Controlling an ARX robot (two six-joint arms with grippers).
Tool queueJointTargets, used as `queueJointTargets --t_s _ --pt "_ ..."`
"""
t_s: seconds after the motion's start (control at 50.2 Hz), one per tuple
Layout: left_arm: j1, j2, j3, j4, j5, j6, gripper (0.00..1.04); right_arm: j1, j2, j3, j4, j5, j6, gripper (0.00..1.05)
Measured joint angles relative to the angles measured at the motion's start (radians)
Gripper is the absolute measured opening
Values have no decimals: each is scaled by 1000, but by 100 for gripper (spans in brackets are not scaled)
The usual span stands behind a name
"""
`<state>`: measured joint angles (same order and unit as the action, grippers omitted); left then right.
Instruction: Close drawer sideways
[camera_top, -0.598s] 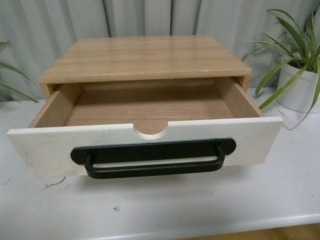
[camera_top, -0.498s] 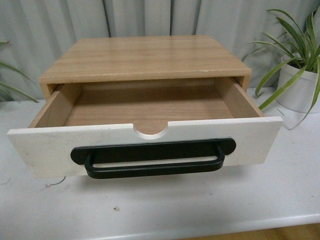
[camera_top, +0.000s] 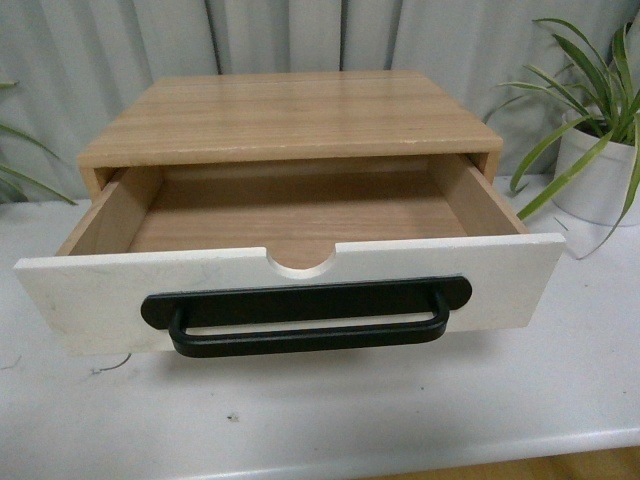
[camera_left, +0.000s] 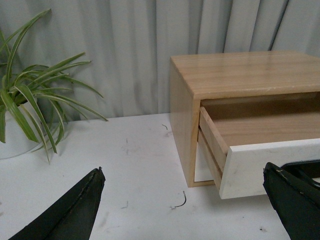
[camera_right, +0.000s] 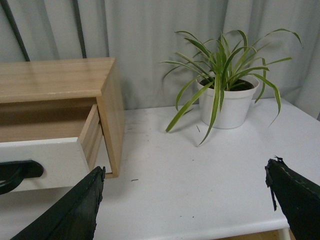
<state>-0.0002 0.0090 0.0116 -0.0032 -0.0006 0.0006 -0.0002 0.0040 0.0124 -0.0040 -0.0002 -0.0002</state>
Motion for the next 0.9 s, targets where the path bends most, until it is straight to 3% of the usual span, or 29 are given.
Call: queueJointTargets --t_s 0.897 --pt "0 0 0 0 0 0 98 0 0 0 0 0 0 98"
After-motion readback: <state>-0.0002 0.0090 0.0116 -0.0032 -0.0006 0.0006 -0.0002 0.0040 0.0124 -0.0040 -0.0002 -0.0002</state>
